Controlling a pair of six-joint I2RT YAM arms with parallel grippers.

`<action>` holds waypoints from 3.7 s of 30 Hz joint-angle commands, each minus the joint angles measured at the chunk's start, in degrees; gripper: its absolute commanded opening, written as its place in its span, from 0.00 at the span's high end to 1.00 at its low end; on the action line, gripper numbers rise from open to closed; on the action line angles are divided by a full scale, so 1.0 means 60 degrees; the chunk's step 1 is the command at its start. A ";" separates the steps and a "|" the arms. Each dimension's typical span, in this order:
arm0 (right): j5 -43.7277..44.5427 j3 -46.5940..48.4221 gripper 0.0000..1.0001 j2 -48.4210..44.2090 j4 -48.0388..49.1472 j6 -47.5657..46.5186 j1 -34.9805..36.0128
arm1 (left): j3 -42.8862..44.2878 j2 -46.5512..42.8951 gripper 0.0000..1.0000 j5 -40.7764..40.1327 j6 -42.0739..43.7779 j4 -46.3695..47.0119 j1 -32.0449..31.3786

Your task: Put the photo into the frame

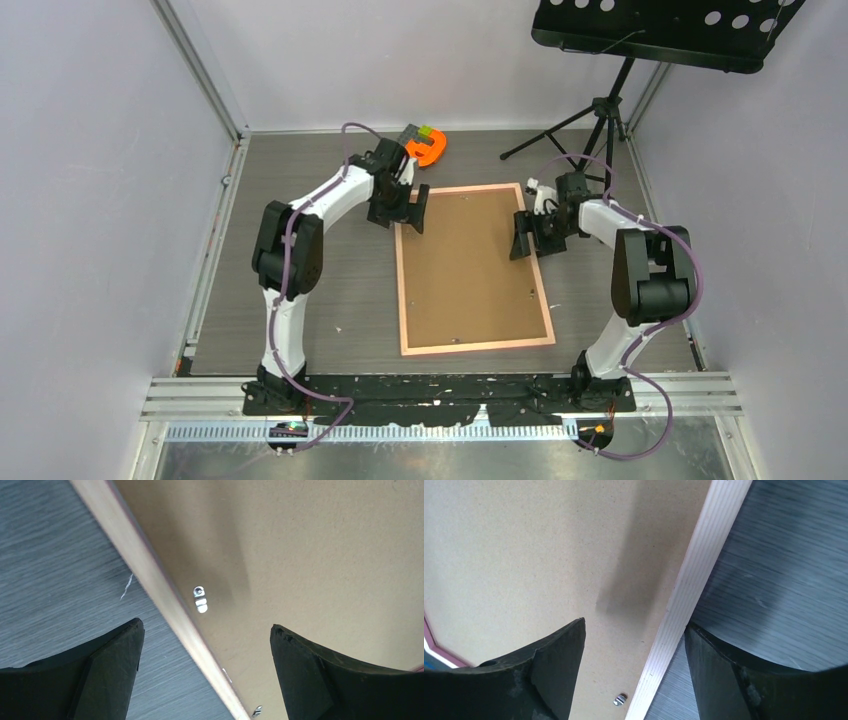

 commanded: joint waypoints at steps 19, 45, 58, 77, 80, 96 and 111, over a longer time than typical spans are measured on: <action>-0.1023 -0.0181 0.23 -0.0222 -0.0135 0.0051 0.0562 | 0.0068 0.0243 0.30 -0.0865 0.0244 -0.0625 0.0126; -0.1214 -0.0203 0.24 -0.0032 -0.0105 -0.0018 0.0529 | 0.0351 0.0747 0.59 -0.1516 0.0460 -0.0449 0.0214; -0.1342 -0.0203 0.24 0.0035 -0.0107 -0.0020 0.0434 | 0.0367 0.0764 0.72 -0.1515 0.0589 -0.0453 0.0243; -0.1414 -0.0161 0.25 0.0190 -0.0098 -0.0088 0.0366 | 0.0565 0.0712 1.00 -0.1583 0.0885 -0.0463 0.0243; -0.1380 -0.0161 0.25 0.0220 -0.0108 -0.0120 0.0341 | 0.0655 0.0709 1.00 -0.1579 0.0979 -0.0492 0.0250; -0.1350 -0.0157 0.25 0.0228 -0.0102 -0.0190 0.0293 | -0.0700 -0.1171 0.22 -0.1532 0.1362 -0.0312 0.0243; -0.0968 -0.0242 0.23 -0.0097 0.0048 -0.0375 0.0247 | -0.5430 -0.5138 0.17 -0.0106 0.3020 0.0226 -0.0701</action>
